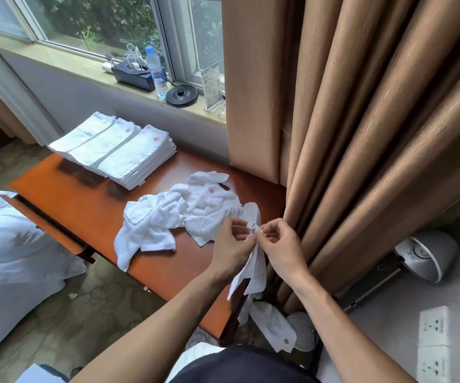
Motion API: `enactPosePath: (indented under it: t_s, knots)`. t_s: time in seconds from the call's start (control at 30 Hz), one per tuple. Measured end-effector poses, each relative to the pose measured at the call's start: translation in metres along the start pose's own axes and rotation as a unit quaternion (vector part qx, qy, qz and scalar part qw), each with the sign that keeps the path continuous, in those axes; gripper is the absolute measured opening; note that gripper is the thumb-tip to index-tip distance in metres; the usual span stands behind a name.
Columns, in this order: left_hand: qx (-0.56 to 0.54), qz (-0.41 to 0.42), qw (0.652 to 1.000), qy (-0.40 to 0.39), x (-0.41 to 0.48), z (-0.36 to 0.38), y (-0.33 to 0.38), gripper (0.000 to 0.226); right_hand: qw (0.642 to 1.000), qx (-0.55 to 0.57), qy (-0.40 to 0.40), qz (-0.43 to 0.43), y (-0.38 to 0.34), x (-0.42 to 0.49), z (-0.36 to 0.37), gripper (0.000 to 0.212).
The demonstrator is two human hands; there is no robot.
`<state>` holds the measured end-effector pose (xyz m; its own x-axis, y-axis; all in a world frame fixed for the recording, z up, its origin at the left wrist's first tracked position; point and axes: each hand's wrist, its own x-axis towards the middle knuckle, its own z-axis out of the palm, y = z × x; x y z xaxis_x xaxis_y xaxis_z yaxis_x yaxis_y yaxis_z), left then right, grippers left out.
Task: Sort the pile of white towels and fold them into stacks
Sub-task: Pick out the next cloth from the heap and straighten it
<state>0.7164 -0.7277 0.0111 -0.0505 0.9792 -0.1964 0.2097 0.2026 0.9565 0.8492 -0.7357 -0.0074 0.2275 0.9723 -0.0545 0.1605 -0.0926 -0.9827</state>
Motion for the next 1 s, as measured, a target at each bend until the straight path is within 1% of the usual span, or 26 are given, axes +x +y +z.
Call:
enactPosePath:
  t_s: [0.07, 0.17, 0.23, 0.43, 0.77, 0.9, 1.0]
  knots:
    - [-0.034, -0.026, 0.999, 0.007, 0.000, -0.001, -0.001, 0.027, 1.000, -0.004, 0.000, 0.000, 0.002, -0.001, -0.002, 0.022]
    - [-0.092, -0.064, 0.993, 0.034, 0.003, -0.004, -0.003, 0.029, 1.000, -0.012, 0.020, 0.005, 0.008, -0.001, -0.003, 0.022]
    - [-0.108, -0.075, 0.990, 0.046, 0.007, -0.007, -0.002, 0.031, 1.000, -0.007, 0.027, 0.008, 0.010, 0.000, -0.004, 0.022]
    - [-0.087, -0.072, 0.993, 0.037, 0.003, -0.003, -0.005, 0.027, 1.000, 0.016, -0.001, 0.011, 0.008, -0.002, 0.005, 0.023]
    - [-0.067, -0.061, 0.996, 0.010, 0.007, -0.004, 0.001, 0.030, 0.999, 0.031, -0.006, -0.006, 0.000, 0.001, 0.000, 0.029]
    - [-0.067, -0.063, 0.996, -0.019, 0.009, -0.006, 0.005, 0.031, 0.999, 0.023, -0.021, -0.007, -0.005, 0.006, -0.004, 0.024]
    - [-0.061, -0.054, 0.997, -0.016, 0.010, -0.009, 0.006, 0.029, 0.998, 0.040, -0.041, 0.010, -0.007, 0.007, -0.002, 0.017]
